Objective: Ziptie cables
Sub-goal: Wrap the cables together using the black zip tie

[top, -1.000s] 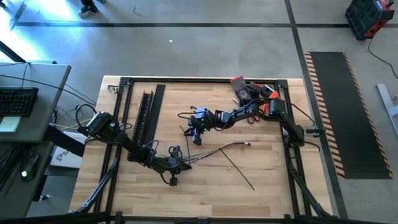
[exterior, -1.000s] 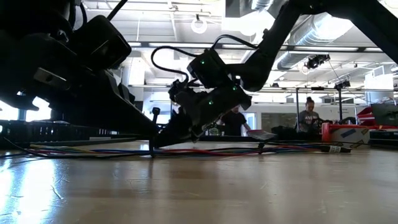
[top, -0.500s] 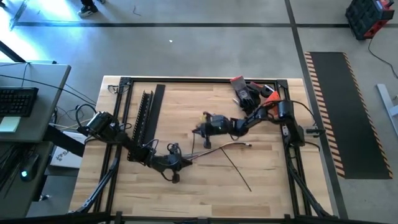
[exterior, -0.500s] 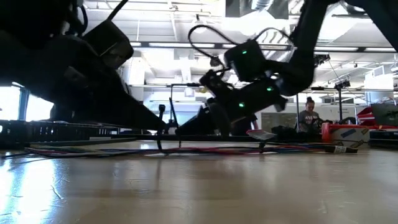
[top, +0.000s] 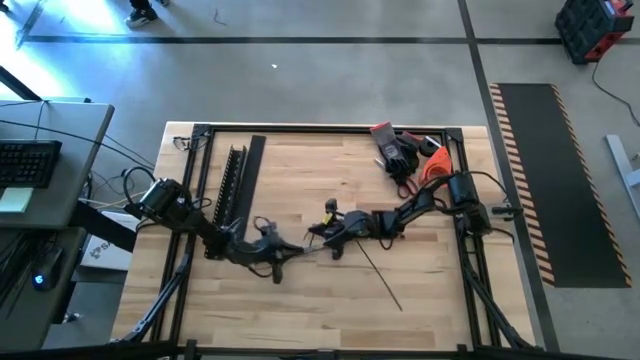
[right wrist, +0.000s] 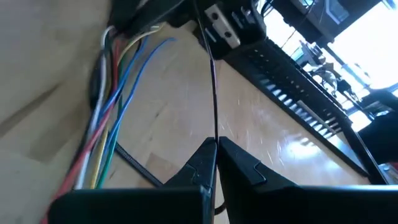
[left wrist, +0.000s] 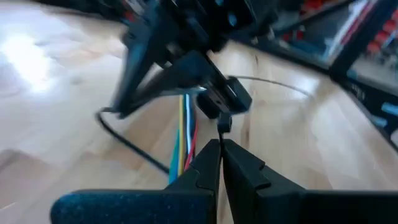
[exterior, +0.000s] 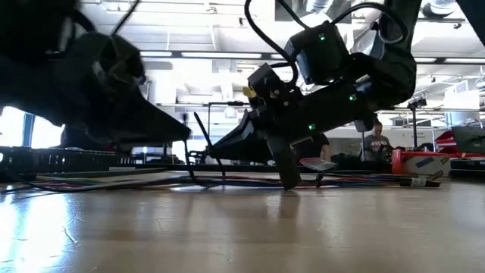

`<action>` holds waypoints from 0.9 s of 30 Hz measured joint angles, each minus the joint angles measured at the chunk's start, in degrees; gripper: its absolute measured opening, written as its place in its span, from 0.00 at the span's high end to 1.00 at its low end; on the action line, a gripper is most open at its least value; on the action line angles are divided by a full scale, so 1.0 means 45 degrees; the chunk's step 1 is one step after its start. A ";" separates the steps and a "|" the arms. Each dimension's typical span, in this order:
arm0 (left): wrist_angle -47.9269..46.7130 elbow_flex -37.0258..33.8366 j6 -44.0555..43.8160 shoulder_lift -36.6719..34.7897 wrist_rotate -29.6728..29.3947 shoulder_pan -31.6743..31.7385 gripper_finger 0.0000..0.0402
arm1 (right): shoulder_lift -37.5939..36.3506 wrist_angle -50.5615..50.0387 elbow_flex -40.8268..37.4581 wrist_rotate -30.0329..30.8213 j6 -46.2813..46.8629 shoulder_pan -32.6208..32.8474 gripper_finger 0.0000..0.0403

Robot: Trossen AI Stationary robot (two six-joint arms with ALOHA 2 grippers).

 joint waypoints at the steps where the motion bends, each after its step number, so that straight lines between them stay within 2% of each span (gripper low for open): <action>1: 0.0481 -0.0262 -0.0022 0.0000 -0.0220 -0.0068 1.00 | 0.0000 0.0001 0.0006 -0.0033 -0.0002 0.0000 1.00; 4: 0.1392 -0.0672 -0.0022 0.0000 -0.0319 -0.0071 1.00 | 0.0015 -0.0080 0.0139 0.0090 0.0003 -0.0010 1.00; 19: 0.1482 -0.0570 0.0312 0.0000 0.1079 0.0711 1.00 | 0.0029 -0.0147 0.0352 0.0289 -0.0079 0.0069 1.00; 27: 0.1478 -0.0569 0.0313 0.0000 0.1251 0.0838 1.00 | 0.0029 -0.0074 0.0352 0.0408 -0.1029 0.0254 1.00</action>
